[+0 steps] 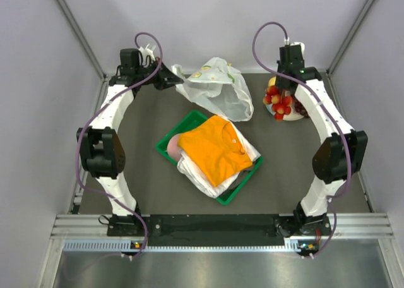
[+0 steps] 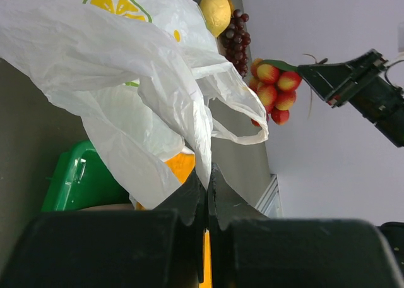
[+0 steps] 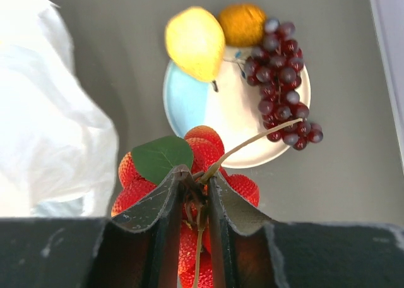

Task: Place the fruits into the plastic bag

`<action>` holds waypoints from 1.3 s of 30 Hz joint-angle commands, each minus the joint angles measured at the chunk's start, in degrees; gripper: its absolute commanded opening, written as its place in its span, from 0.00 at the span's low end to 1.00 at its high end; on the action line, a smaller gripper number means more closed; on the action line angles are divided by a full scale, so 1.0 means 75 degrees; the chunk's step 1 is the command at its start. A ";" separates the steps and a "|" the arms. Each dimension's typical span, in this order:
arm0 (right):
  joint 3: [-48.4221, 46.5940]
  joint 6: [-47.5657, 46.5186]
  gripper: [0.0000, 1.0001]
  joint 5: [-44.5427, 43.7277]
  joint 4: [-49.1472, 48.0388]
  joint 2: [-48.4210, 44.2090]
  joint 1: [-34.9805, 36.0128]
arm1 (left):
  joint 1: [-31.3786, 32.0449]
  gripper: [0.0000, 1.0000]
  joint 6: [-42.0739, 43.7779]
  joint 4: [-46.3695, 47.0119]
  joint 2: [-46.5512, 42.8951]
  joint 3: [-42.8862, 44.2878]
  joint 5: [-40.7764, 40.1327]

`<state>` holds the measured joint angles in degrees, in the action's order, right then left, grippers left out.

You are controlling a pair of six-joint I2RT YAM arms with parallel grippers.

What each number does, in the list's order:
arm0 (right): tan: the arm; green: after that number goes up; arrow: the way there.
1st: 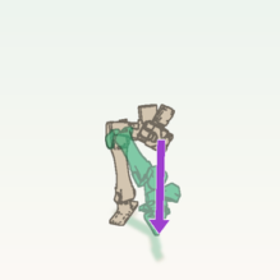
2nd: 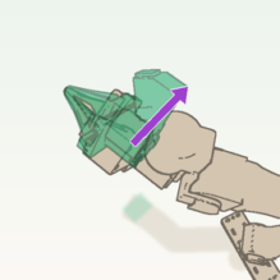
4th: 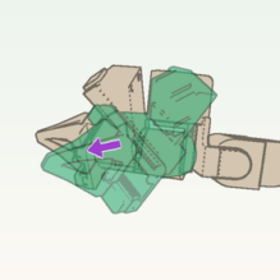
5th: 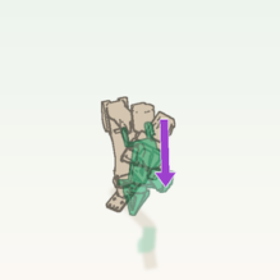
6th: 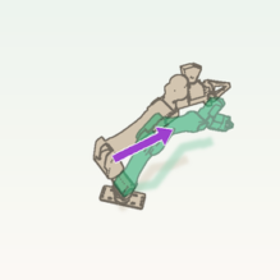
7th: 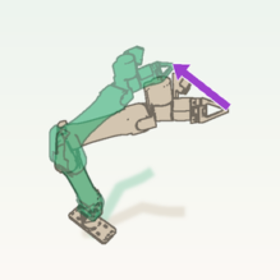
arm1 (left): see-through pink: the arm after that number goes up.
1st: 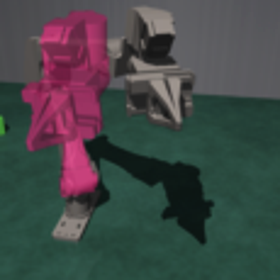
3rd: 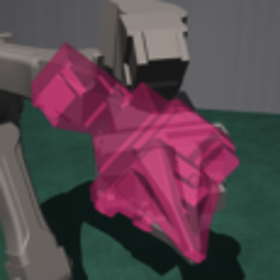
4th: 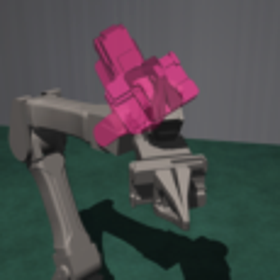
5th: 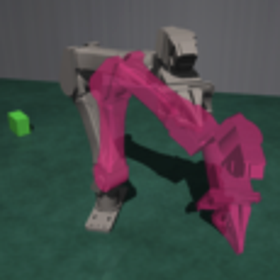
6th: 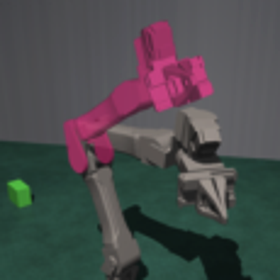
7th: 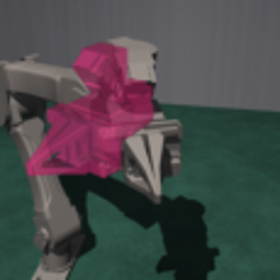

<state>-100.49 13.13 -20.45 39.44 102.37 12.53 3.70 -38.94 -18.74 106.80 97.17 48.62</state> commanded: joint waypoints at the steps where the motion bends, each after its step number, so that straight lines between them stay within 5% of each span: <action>1: -0.0183 -0.0121 0.00 0.0580 -0.0371 -0.1131 0.0157 | 0.0069 0.00 -0.0140 0.0495 -0.0108 -0.0006 0.0068; 10: -0.1167 -0.0390 0.00 0.1669 -0.0583 -0.1567 0.0519 | 0.0104 0.00 -0.0187 0.0542 -0.0225 -0.0112 0.0068; 24: -0.2294 -0.0624 0.00 0.3874 -0.0864 -0.0243 0.2301 | 0.0127 0.00 -0.0668 0.1081 -0.0342 -0.0217 0.0080; 35: -0.2387 -0.1047 0.00 0.3067 -0.0115 0.0776 0.2372 | 0.0127 0.00 -0.0703 0.1245 -0.0494 -0.0311 0.0138; 39: -0.2247 -0.0766 0.00 0.1383 0.0214 0.0975 0.2372 | 0.0127 0.00 -0.0714 0.1245 -0.0518 -0.0334 0.0209</action>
<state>-116.68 7.05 0.97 40.38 109.38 30.24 4.49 -43.86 -12.84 106.61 95.33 48.66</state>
